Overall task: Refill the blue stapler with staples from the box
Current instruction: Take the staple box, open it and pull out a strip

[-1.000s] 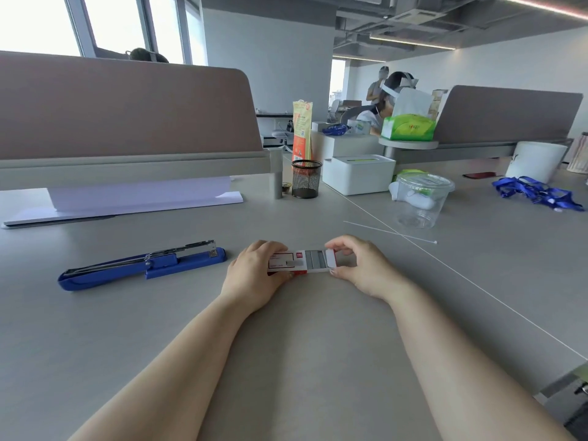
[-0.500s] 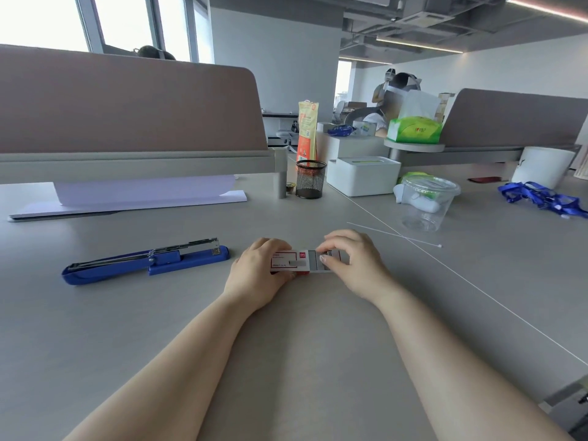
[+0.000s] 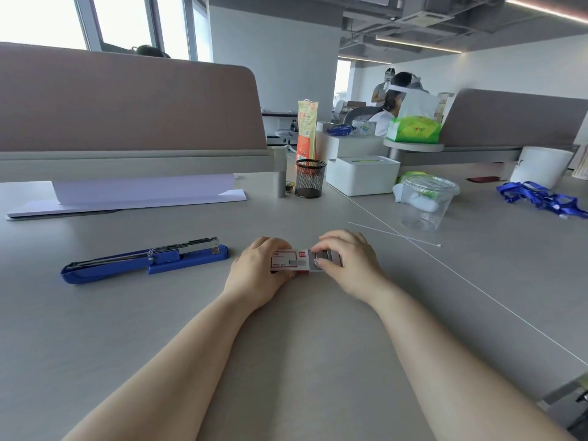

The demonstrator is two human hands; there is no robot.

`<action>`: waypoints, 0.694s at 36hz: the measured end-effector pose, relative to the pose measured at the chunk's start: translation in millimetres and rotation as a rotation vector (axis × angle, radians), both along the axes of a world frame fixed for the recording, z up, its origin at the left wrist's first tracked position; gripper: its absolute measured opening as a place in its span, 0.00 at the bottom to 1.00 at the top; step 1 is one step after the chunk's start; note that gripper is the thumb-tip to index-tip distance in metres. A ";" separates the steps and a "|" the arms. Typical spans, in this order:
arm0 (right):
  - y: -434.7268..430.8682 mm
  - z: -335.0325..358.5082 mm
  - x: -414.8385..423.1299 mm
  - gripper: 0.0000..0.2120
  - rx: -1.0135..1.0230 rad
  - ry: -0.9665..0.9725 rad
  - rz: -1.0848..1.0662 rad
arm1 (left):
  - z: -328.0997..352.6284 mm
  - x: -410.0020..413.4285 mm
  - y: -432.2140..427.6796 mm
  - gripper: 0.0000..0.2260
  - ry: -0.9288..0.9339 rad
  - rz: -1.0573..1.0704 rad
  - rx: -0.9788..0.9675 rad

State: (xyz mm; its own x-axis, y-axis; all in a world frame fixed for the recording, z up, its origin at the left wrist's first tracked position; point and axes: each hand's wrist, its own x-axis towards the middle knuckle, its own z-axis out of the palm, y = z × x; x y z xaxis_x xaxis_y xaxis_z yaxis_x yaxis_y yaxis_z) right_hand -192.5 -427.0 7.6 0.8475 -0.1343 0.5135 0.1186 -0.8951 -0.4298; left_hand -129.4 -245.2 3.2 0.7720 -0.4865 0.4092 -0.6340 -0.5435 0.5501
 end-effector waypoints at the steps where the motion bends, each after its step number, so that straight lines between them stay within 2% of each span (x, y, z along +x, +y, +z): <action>1: 0.4 -0.3 0.6 0.07 -0.001 0.001 0.003 | -0.3 0.2 0.0 0.19 -0.002 0.000 0.001; 10: 3.5 -0.6 4.0 0.02 0.116 -0.022 0.023 | -0.4 -0.2 -0.5 0.19 -0.004 0.012 0.008; 14: 5.2 3.9 -1.8 0.07 0.190 -0.010 0.050 | -0.6 0.0 -0.4 0.20 -0.009 0.015 0.014; 18: 7.1 9.0 -5.4 0.07 0.366 0.019 0.093 | -2.3 2.1 -0.8 0.20 -0.008 0.025 0.027; 22: 1.0 15.6 -7.7 0.06 0.617 -0.056 0.106 | -3.5 3.6 -2.0 0.20 0.007 0.051 0.083; 25: -7.3 17.1 -9.1 0.05 0.676 -0.070 0.064 | -4.1 3.3 -2.0 0.20 0.011 0.061 0.121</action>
